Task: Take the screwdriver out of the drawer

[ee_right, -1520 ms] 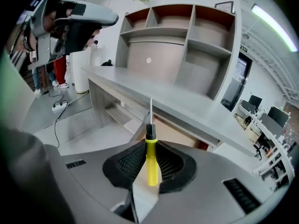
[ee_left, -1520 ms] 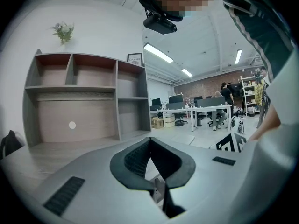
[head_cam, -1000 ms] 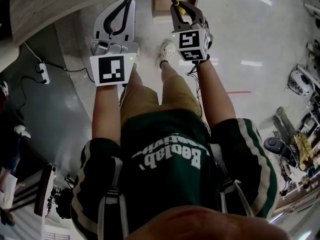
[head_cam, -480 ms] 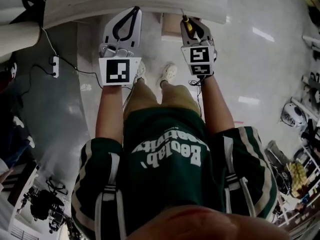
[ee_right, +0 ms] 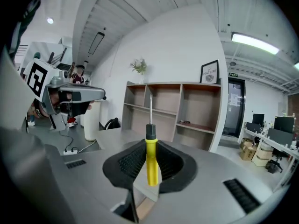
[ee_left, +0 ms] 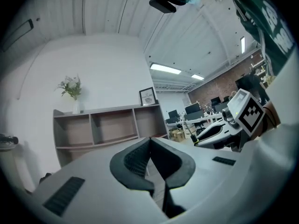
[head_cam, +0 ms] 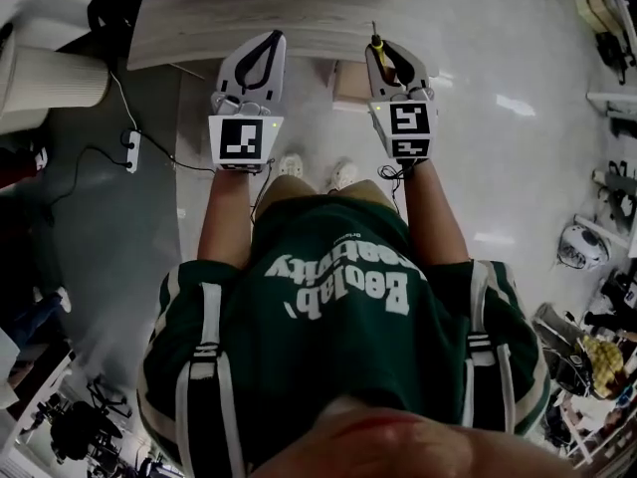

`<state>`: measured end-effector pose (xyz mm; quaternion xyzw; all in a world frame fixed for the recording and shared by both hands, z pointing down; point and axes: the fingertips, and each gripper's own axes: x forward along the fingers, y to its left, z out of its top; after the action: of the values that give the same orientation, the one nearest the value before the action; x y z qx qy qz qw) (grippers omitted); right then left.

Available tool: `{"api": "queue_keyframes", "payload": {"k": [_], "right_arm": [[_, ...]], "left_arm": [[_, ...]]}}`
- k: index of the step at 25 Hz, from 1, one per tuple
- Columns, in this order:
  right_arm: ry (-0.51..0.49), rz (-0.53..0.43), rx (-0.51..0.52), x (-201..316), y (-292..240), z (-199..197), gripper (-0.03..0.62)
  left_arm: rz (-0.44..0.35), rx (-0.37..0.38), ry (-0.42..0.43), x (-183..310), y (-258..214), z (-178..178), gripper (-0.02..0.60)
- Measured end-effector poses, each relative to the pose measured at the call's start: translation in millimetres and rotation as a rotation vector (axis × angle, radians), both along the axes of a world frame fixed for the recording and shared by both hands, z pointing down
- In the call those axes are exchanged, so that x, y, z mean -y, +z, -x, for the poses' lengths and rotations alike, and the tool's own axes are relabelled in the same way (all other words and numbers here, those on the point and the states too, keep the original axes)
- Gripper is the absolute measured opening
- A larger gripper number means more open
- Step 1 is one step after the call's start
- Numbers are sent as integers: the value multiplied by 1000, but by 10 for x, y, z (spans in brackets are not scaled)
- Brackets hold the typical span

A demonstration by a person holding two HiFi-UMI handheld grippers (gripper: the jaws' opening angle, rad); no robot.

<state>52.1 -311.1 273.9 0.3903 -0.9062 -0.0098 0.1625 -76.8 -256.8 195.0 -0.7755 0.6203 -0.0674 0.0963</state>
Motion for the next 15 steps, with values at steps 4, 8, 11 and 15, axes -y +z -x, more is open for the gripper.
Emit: {"api": "queue_keyframes", "payload": {"k": [4, 8, 11, 15], "right_arm": [[40, -44, 26, -84, -316, 99, 83], [75, -65, 52, -134, -550, 179, 83], [99, -84, 59, -203, -683, 231, 83], [131, -103, 61, -221, -822, 331, 83]], "left_arm": [[-7, -6, 28, -28, -118, 157, 16], [-20, -21, 71, -16, -273, 238, 17], [-35, -35, 90, -9, -402, 302, 17], [-60, -34, 125, 34, -560, 414, 17]]}}
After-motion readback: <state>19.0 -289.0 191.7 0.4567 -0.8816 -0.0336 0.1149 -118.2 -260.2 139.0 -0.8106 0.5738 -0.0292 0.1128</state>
